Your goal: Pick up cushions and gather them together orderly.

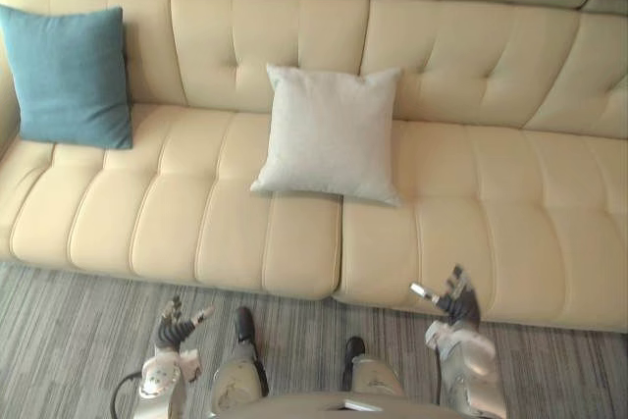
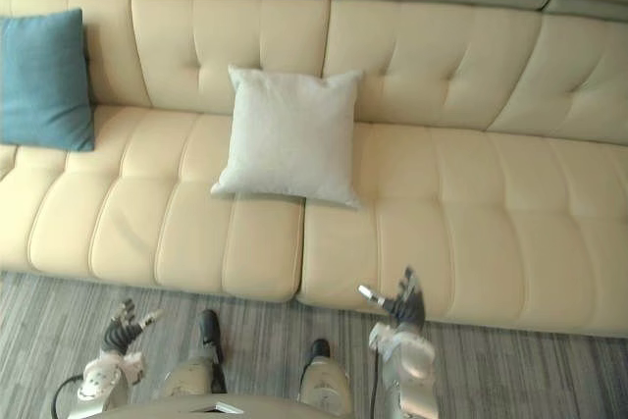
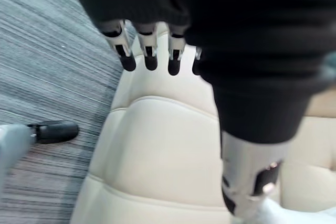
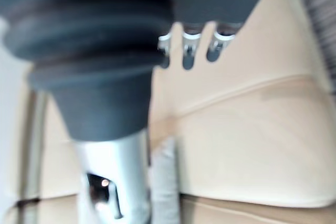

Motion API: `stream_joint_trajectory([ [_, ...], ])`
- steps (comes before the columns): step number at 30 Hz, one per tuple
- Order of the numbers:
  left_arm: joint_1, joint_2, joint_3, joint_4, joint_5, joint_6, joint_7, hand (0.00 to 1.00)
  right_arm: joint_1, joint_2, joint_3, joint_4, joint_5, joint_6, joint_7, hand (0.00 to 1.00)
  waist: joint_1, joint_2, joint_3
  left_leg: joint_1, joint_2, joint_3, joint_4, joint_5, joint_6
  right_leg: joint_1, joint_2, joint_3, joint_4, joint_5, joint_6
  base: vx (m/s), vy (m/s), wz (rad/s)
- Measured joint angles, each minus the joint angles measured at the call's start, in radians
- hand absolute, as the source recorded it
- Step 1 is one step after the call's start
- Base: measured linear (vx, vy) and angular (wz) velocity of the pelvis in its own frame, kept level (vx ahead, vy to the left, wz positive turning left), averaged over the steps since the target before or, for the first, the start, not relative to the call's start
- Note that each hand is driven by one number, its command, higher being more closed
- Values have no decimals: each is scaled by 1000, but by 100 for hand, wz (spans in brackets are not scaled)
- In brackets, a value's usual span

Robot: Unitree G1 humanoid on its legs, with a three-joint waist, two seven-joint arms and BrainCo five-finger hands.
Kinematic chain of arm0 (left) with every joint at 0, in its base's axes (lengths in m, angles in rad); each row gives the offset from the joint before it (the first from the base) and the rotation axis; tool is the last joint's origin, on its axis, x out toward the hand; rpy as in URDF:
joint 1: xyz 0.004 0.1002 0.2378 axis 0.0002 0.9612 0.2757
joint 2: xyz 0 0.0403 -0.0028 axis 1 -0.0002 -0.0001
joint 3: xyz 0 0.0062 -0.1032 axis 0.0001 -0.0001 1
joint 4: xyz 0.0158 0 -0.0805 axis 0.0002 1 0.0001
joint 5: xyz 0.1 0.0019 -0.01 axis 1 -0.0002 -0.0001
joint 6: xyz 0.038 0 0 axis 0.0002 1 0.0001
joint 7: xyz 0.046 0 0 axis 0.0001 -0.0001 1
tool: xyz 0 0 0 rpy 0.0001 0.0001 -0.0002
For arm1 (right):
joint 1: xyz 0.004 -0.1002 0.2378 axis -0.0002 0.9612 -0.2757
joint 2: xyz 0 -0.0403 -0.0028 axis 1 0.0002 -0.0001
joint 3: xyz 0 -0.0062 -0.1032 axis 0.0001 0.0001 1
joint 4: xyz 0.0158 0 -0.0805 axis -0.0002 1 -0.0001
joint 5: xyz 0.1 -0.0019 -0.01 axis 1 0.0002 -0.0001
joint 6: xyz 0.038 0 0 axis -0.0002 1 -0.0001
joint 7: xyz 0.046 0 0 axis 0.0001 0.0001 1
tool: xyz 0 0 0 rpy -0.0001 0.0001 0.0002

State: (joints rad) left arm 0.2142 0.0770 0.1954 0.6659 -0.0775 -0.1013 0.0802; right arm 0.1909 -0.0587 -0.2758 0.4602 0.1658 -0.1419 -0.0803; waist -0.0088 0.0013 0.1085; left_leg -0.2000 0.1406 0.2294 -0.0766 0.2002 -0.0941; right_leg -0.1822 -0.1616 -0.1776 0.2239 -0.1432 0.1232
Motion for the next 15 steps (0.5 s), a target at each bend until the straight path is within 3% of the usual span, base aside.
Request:
stream_joint_trajectory([
  [6,-18,4,52,201,44,18,21,0,-50,12,-6,320,-82,47,4,0,9,-11,-12,76,-7,59,-3,-19,5,92,5,63,-137,86,10,-6,41,-28],
  [12,-43,4,91,258,43,22,41,0,-69,15,-20,382,-95,81,1,0,15,-38,4,124,-12,105,-2,-38,5,99,3,121,-142,108,-8,-87,37,-35],
  [13,-51,3,98,257,42,22,43,0,-67,20,-20,382,-95,82,-1,0,15,-47,9,125,-16,102,-2,-40,5,94,2,112,-124,97,-36,-114,41,1],
  [15,-52,2,118,257,42,29,45,0,-64,34,-20,383,-95,85,-14,0,18,-75,14,132,-31,78,2,-59,4,91,-5,99,-112,66,-155,-47,53,-14],
])
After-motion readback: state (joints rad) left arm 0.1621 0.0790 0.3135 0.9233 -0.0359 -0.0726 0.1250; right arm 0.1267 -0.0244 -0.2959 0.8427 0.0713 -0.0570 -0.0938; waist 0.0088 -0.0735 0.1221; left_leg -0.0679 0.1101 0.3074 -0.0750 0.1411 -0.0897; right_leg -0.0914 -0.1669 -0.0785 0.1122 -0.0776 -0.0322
